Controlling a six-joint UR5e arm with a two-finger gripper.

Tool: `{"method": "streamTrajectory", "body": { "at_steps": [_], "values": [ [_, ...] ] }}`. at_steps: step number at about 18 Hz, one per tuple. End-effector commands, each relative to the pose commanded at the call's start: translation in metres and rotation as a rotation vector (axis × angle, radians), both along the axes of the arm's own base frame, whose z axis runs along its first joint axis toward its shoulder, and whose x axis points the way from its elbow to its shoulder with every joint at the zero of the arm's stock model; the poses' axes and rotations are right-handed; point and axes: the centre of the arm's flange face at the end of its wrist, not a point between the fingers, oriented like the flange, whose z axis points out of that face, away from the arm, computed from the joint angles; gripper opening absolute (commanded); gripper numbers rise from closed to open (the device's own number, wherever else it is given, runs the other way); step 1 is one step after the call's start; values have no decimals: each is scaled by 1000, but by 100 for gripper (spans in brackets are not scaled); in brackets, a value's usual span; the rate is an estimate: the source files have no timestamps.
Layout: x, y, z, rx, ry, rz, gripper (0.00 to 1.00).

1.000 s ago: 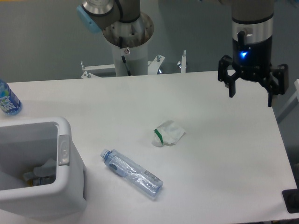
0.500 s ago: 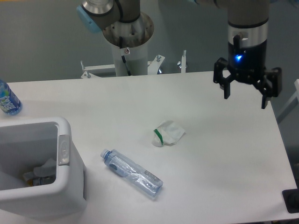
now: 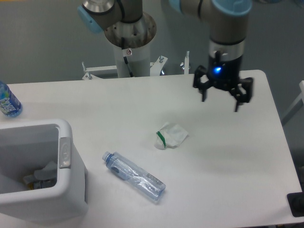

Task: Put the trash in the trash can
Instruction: 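Move the open gripper over the crumpled white tissue and lower it, then close the gripper on the white tissue and lift it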

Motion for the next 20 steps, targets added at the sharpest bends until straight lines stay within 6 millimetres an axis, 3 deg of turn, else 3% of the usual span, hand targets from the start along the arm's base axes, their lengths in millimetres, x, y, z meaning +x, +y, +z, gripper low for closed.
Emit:
{"method": "streamTrajectory", "body": {
  "at_steps": [6,8,14,16,20],
  "values": [
    [32,23,-58,-100,-57,-236,100],
    [39,22,-78,-121,-83,-305,100],
    [62,26,-137,-137,-95,-355,100],
    [70,37,-154,-148,-86,-376,100],
    [78,38,-170,-202,-75,-387,100]
  ]
}}
